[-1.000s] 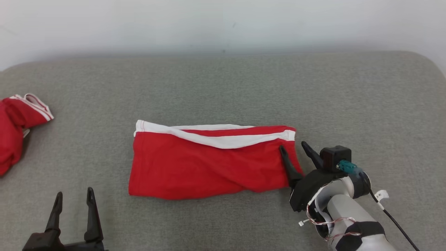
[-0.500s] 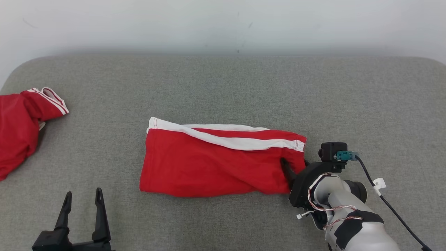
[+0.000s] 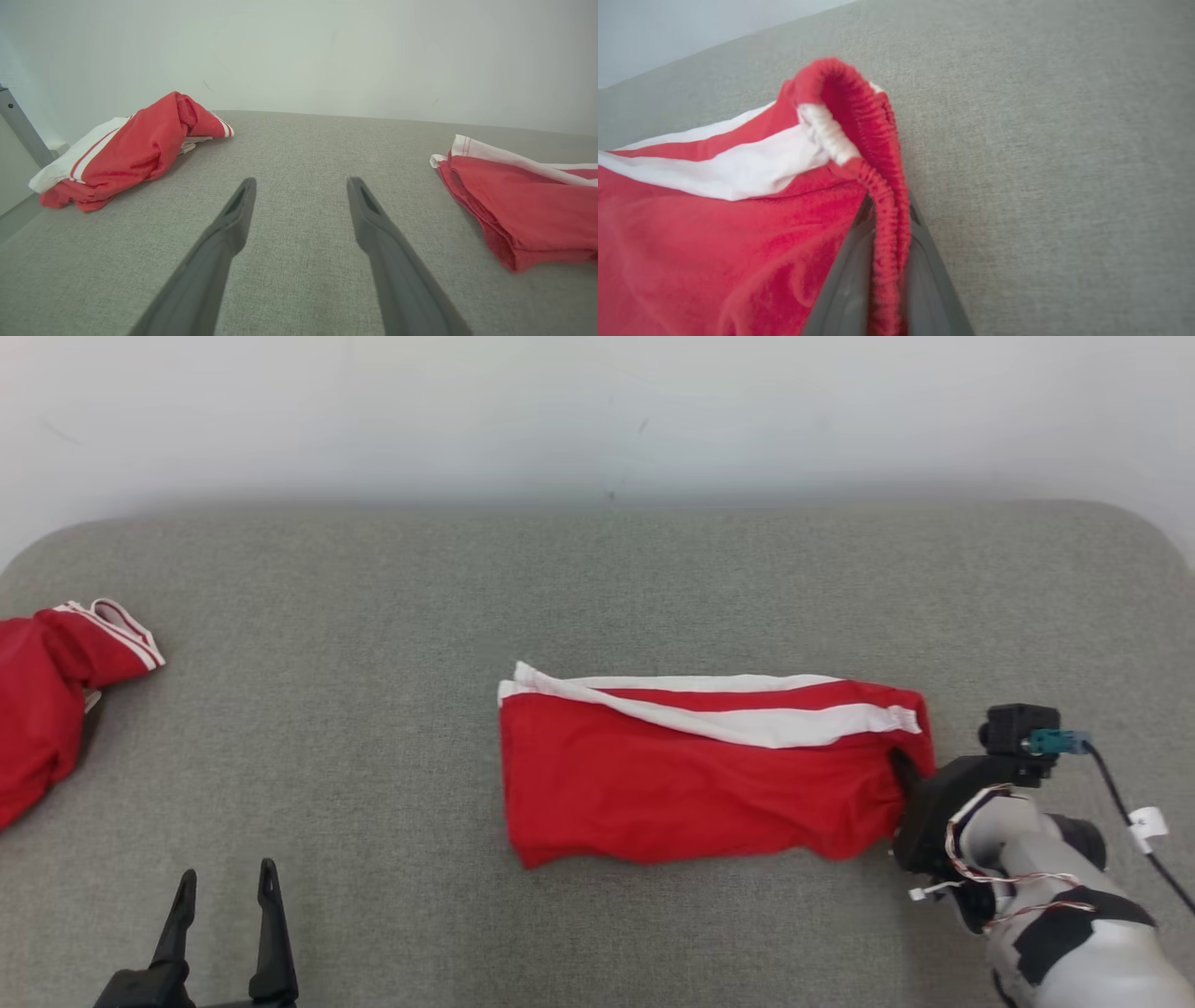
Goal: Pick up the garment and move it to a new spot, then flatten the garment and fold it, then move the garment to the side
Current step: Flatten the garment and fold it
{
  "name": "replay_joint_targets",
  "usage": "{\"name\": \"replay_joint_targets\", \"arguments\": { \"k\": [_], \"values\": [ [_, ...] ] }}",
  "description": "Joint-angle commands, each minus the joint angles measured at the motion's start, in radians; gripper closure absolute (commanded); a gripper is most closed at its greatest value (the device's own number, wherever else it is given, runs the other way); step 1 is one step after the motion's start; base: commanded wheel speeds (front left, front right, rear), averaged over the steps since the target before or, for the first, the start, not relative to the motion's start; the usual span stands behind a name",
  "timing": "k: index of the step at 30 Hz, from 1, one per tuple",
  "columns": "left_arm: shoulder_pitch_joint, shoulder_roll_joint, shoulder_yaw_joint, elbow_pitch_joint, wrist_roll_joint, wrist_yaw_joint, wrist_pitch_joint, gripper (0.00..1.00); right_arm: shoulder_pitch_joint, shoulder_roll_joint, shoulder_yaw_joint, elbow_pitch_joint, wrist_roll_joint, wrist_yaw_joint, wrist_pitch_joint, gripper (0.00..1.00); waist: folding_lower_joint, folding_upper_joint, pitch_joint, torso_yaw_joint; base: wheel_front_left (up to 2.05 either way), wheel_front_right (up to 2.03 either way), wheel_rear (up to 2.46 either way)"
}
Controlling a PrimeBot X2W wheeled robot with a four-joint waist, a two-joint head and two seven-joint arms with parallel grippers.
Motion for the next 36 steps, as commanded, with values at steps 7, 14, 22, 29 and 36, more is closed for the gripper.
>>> {"name": "replay_joint_targets", "arguments": {
  "k": [7,14,22,29,36],
  "values": [
    [0.027,-0.002,-0.009,-0.001,-0.013,0.008,-0.003,0.0,0.02,-0.096,0.064,-0.088,0.067,-0.003,0.044,1.0,-0.0001,-0.0001,-0.016,-0.038,0.0,0.0,0.0],
    [0.026,-0.002,-0.007,0.012,-0.017,0.007,-0.003,0.0,0.01,-0.092,0.087,-0.282,0.294,-0.003,0.214,1.0,-0.0001,-0.0001,-0.027,-0.053,0.0,0.0,0.0],
    [0.018,-0.002,-0.036,0.015,-0.039,0.011,-0.003,0.0,-0.033,-0.026,0.068,-0.373,0.491,-0.003,0.385,1.0,-0.0001,-0.0001,-0.031,-0.025,0.0,0.0,0.0],
    [-0.003,-0.002,-0.069,0.024,-0.055,0.017,-0.003,0.0,-0.092,0.062,0.129,-0.342,0.46,-0.003,0.41,1.0,-0.0001,-0.0001,-0.016,0.024,0.0,0.0,0.0],
    [-0.02,-0.002,-0.11,0.027,-0.074,0.025,-0.003,0.0,-0.143,0.144,0.194,-0.213,0.373,-0.003,0.352,1.0,-0.0001,-0.0001,0.009,0.073,0.0,0.0,0.0]
  ]
}}
